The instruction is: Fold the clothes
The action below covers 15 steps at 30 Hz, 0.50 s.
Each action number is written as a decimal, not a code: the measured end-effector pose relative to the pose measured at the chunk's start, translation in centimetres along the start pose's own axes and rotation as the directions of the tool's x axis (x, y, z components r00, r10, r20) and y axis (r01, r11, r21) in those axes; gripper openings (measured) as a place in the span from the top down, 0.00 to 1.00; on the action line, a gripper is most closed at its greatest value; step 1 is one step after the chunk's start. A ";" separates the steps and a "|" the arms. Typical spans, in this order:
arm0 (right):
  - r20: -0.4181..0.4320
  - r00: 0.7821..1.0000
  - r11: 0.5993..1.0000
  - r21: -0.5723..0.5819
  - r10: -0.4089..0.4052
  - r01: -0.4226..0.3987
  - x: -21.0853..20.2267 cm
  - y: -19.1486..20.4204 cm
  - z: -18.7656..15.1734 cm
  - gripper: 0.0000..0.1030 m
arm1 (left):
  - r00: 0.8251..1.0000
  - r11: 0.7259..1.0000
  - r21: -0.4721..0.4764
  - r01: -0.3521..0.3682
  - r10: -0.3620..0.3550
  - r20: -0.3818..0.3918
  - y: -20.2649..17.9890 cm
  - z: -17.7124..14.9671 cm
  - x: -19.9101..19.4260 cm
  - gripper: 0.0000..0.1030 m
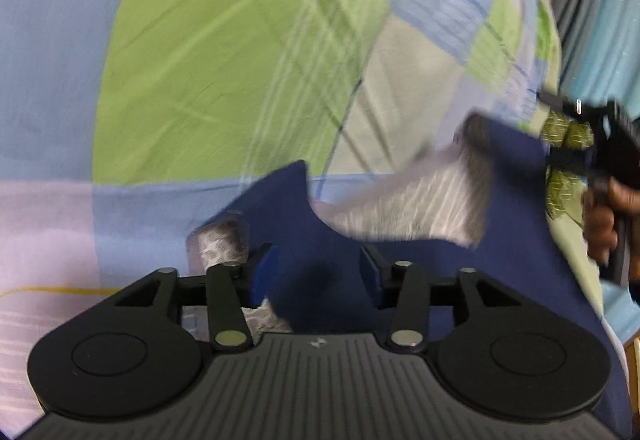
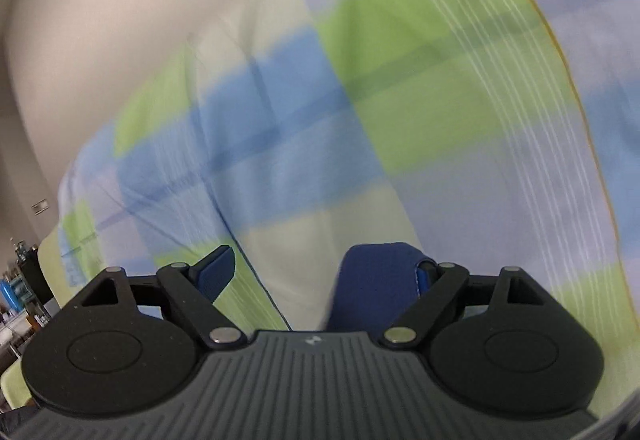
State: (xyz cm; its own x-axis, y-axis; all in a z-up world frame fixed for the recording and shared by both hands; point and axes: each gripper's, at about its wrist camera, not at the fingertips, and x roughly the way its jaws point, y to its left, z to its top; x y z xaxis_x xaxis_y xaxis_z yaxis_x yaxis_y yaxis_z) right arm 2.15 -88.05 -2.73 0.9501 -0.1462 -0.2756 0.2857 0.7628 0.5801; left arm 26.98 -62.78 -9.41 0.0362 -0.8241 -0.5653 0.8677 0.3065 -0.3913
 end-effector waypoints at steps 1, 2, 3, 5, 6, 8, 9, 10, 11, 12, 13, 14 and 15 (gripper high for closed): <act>-0.024 0.999 0.999 0.027 -0.027 0.028 0.3 -1.0 -0.6 0.16 | 1.000 1.000 -0.004 0.002 -0.002 -0.012 0.1 0.0 0.4 0.46; -0.039 0.998 0.998 0.043 -0.051 0.053 0.5 -1.9 -1.2 0.15 | 1.000 1.000 -0.009 0.004 -0.005 -0.024 0.2 0.0 0.9 0.46; -0.055 0.996 0.995 0.058 -0.074 0.077 0.6 -2.8 -1.8 0.15 | 1.000 1.000 -0.007 0.002 -0.003 -0.028 0.2 0.1 1.1 0.46; -0.068 0.992 0.992 0.067 -0.104 0.108 0.7 -3.7 -2.3 0.11 | 1.000 1.000 0.003 -0.003 0.003 -0.027 0.2 0.4 1.6 0.46; -0.077 0.989 0.988 0.078 -0.125 0.131 0.6 -4.2 -2.7 0.09 | 1.000 1.000 0.006 0.000 0.000 -0.028 0.1 0.7 2.1 0.46; -0.089 0.988 0.986 0.094 -0.130 0.138 0.5 -4.9 -3.2 0.08 | 1.000 1.000 0.008 -0.003 0.004 -0.025 0.2 1.7 2.6 0.50; -0.090 0.988 0.986 0.098 -0.128 0.137 0.3 -5.2 -3.6 0.07 | 1.000 1.000 0.019 -0.004 0.004 -0.022 0.1 2.1 2.8 0.68; -0.091 0.988 0.986 0.102 -0.125 0.134 0.1 -5.5 -3.9 0.07 | 1.000 0.999 0.043 -0.008 0.008 -0.011 -0.2 2.5 3.0 1.00; -0.092 0.988 0.986 0.105 -0.120 0.130 0.0 -5.7 -4.0 0.07 | 0.999 0.997 0.066 -0.037 0.037 0.004 -0.6 2.8 3.1 1.00; -0.093 0.989 0.987 0.108 -0.112 0.122 -0.1 -5.9 -4.1 0.07 | 0.998 0.994 0.089 -0.066 0.065 0.020 -1.0 3.1 3.2 1.00; -0.092 0.990 0.988 0.110 -0.102 0.112 -0.2 -6.0 -4.3 0.07 | 0.995 0.989 0.105 -0.100 0.097 0.037 -1.3 3.7 3.3 1.00; -0.091 0.991 0.988 0.110 -0.097 0.107 -0.2 -6.0 -4.3 0.07 | 0.981 0.973 0.146 -0.179 0.166 0.100 -1.7 4.4 2.8 1.00; -0.086 0.992 0.989 0.109 -0.095 0.104 -0.3 -6.0 -4.3 0.07 | 0.976 0.968 0.148 -0.201 0.186 0.114 -1.7 4.6 2.6 1.00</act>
State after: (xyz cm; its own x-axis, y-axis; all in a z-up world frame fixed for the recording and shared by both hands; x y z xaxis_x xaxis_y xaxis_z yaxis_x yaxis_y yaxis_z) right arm -0.37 -89.91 -9.40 0.9043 -0.1634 -0.3944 0.3952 0.6699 0.6285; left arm 27.93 -67.65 -6.86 0.2530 -0.8019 -0.5413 0.9061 0.3924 -0.1579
